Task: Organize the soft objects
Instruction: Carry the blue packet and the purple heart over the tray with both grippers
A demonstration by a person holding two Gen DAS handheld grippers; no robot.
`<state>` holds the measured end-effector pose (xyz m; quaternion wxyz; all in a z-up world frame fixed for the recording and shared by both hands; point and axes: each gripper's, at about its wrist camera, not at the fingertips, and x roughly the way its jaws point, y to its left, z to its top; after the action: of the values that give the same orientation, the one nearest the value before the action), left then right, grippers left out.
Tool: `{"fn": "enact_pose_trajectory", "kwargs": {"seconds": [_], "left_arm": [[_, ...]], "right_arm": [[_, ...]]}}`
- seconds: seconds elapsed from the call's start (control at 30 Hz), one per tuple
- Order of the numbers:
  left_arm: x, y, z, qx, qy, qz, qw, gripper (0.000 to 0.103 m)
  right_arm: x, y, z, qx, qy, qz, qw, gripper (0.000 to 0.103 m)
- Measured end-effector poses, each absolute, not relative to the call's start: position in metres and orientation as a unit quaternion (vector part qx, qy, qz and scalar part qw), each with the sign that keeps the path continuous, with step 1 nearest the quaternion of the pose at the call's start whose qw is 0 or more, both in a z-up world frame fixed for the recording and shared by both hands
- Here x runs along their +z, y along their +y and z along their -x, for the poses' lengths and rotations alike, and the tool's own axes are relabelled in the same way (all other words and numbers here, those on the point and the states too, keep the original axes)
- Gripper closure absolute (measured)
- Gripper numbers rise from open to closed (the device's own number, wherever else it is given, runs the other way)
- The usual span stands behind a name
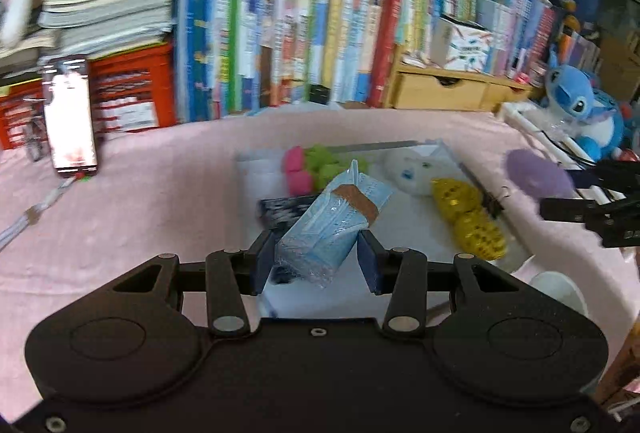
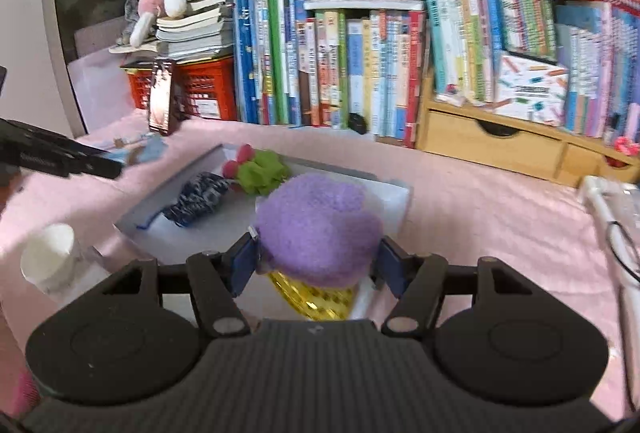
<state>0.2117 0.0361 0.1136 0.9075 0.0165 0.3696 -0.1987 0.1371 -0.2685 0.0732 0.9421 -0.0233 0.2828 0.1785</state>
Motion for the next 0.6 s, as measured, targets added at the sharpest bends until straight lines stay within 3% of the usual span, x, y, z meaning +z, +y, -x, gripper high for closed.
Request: {"fn": "enact_pose_trajectory", "kwargs": {"seconds": [0.23, 0.6], "left_arm": [[0.098, 0.003, -0.247, -0.220, 0.427, -0.010, 0.877, 0.060], [0.073, -0.016, -0.288, -0.171, 0.443, -0.061, 0.878, 0.060]], "right_arm": [[0.071, -0.244, -0.176, 0.210, 0.316, 0.036, 0.924, 0.036], [0.048, -0.217, -0.222, 0.214, 0.369, 0.082, 0.901, 0.036]]}}
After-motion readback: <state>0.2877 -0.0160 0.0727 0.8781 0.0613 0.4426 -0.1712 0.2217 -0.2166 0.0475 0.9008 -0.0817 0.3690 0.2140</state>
